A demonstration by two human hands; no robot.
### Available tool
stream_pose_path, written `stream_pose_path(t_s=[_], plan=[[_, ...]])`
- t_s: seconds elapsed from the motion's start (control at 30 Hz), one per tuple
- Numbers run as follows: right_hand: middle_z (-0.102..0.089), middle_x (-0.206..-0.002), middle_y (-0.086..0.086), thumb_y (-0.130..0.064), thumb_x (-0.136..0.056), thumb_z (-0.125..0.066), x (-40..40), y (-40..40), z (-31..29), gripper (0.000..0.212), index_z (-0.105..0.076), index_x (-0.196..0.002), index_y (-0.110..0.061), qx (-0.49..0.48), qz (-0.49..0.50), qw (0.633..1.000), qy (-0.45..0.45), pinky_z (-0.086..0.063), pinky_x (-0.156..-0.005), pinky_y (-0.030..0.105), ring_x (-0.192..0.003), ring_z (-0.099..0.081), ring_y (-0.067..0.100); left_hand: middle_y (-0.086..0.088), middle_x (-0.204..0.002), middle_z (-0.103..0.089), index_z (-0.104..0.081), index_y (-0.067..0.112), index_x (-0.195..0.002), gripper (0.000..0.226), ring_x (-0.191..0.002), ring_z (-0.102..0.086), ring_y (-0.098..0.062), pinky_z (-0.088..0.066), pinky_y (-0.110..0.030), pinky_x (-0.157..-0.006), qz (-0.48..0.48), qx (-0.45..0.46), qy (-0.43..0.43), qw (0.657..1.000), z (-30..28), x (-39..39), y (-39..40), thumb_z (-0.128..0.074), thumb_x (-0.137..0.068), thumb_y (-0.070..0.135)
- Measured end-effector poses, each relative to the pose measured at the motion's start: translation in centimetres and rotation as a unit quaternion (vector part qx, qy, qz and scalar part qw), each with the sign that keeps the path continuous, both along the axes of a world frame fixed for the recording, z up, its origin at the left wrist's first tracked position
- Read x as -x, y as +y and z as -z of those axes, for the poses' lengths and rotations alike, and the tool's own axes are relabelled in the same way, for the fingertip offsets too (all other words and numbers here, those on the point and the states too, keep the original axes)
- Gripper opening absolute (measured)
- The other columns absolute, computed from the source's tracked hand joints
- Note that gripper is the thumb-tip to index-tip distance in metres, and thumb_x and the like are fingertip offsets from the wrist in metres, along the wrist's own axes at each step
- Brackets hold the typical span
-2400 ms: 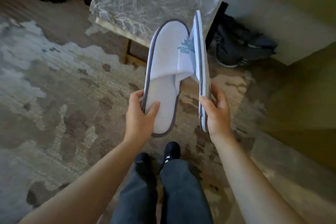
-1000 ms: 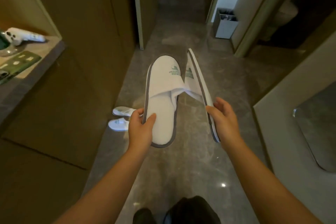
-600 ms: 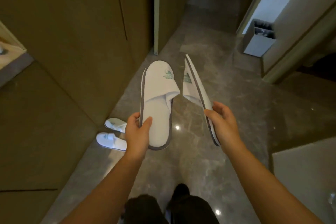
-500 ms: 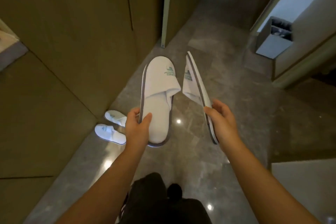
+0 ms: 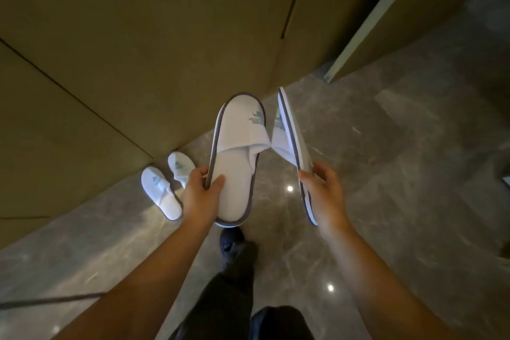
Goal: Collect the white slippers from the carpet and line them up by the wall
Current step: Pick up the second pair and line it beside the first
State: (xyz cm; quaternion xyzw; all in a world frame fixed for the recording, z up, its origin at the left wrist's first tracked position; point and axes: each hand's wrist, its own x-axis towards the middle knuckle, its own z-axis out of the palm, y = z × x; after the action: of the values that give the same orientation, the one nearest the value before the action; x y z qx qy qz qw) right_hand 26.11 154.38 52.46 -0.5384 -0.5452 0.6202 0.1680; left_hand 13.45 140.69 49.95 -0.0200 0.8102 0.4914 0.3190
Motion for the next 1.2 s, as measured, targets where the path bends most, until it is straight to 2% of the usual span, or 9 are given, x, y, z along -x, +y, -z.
stream_pose_path(t_s=[0.23, 0.43, 0.5, 0.57, 0.63, 0.83, 1.07, 1.13, 1.2], plan=[[-0.057, -0.121, 0.017, -0.019, -0.077, -0.064, 6.6, 7.6, 10.0, 0.046, -0.049, -0.119, -0.009, -0.01, -0.083, 0.996, -0.044, -0.046, -0.079, 0.025, -0.109, -0.056, 0.03, 0.0, -0.085, -0.055, -0.052, 0.014, -0.104, 0.019, -0.08, -0.05, -0.019, -0.038, -0.034, -0.073, -0.102, 0.021, -0.027, 0.994, 8.7, 4.9, 5.7, -0.051, -0.085, 0.019], [-0.058, -0.111, 0.012, -0.013, -0.076, -0.064, 10.9, 11.2, 25.4, 0.039, -0.052, -0.112, -0.003, -0.041, -0.143, 0.985, -0.083, -0.043, -0.067, 0.006, -0.098, -0.057, 0.021, 0.006, -0.08, -0.054, -0.048, 0.024, -0.093, 0.01, -0.075, -0.051, -0.013, -0.041, -0.03, -0.065, -0.164, 0.015, -0.041, 0.985, 22.7, 7.6, 9.8, -0.051, -0.085, 0.02], [-0.056, -0.115, 0.011, -0.015, -0.075, -0.066, 11.5, 12.1, 31.3, 0.045, -0.05, -0.115, -0.004, -0.038, -0.153, 0.983, -0.098, -0.045, -0.078, 0.015, -0.1, -0.054, 0.019, 0.004, -0.084, -0.057, -0.049, 0.025, -0.093, 0.009, -0.078, -0.053, -0.015, -0.044, -0.033, -0.069, -0.176, 0.007, -0.049, 0.983, 28.4, 8.1, 10.8, -0.051, -0.085, 0.021], [-0.055, -0.121, 0.014, -0.018, -0.072, -0.069, 11.8, 13.0, 37.4, 0.051, -0.049, -0.118, -0.005, -0.053, -0.168, 0.977, -0.118, -0.047, -0.093, 0.035, -0.109, -0.053, 0.025, 0.002, -0.085, -0.058, -0.049, 0.029, -0.087, 0.007, -0.08, -0.054, -0.017, -0.045, -0.034, -0.068, -0.185, 0.001, -0.047, 0.982, 34.4, 8.3, 11.4, -0.051, -0.085, 0.022], [-0.055, -0.122, 0.019, -0.019, -0.069, -0.072, 12.0, 14.0, 43.1, 0.055, -0.05, -0.117, -0.004, -0.095, -0.166, 0.972, -0.136, -0.044, -0.097, 0.047, -0.111, -0.053, 0.031, -0.001, -0.086, -0.058, -0.048, 0.031, -0.08, 0.011, -0.08, -0.054, -0.02, -0.044, -0.033, -0.066, -0.196, -0.005, -0.035, 0.98, 40.0, 8.4, 11.9, -0.052, -0.084, 0.022], [-0.053, -0.126, 0.022, -0.024, -0.061, -0.077, 13.3, 18.8, 56.2, 0.07, -0.048, -0.122, -0.004, -0.242, -0.16, 0.931, -0.223, -0.041, -0.093, 0.044, -0.116, -0.049, 0.037, 0.007, -0.079, -0.055, -0.047, 0.031, -0.075, 0.017, -0.074, -0.054, -0.011, -0.041, -0.028, -0.057, -0.204, -0.033, 0.003, 0.978, 53.6, 10.2, 13.7, -0.055, -0.082, 0.018], [-0.047, -0.132, 0.022, -0.03, -0.066, -0.075, 15.8, 21.6, 63.0, 0.073, -0.042, -0.126, -0.004, -0.304, -0.243, 0.891, -0.234, -0.036, -0.099, 0.047, -0.122, -0.041, 0.036, 0.007, -0.078, -0.051, -0.045, 0.022, -0.09, 0.012, -0.073, -0.051, -0.012, -0.044, -0.029, -0.06, -0.134, -0.021, 0.025, 0.991, 59.3, 11.4, 16.7, -0.052, -0.084, 0.014], [-0.042, -0.136, 0.023, -0.034, -0.069, -0.071, 16.0, 21.5, 62.6, 0.07, -0.043, -0.126, -0.004, -0.302, -0.266, 0.879, -0.258, -0.033, -0.102, 0.048, -0.126, -0.037, 0.036, 0.006, -0.077, -0.051, -0.045, 0.022, -0.088, 0.012, -0.072, -0.05, -0.01, -0.042, -0.027, -0.059, -0.136, -0.034, 0.017, 0.99, 58.9, 11.4, 16.9, -0.051, -0.084, 0.013], [-0.04, -0.138, 0.022, -0.031, -0.073, -0.068, 16.2, 20.9, 62.0, 0.065, -0.042, -0.127, -0.004, -0.299, -0.272, 0.887, -0.222, -0.03, -0.105, 0.042, -0.129, -0.034, 0.034, 0.005, -0.076, -0.051, -0.046, 0.027, -0.08, 0.017, -0.07, -0.05, -0.01, -0.042, -0.027, -0.059, -0.148, -0.05, 0.015, 0.988, 58.2, 11.3, 16.8, -0.051, -0.084, 0.012]])
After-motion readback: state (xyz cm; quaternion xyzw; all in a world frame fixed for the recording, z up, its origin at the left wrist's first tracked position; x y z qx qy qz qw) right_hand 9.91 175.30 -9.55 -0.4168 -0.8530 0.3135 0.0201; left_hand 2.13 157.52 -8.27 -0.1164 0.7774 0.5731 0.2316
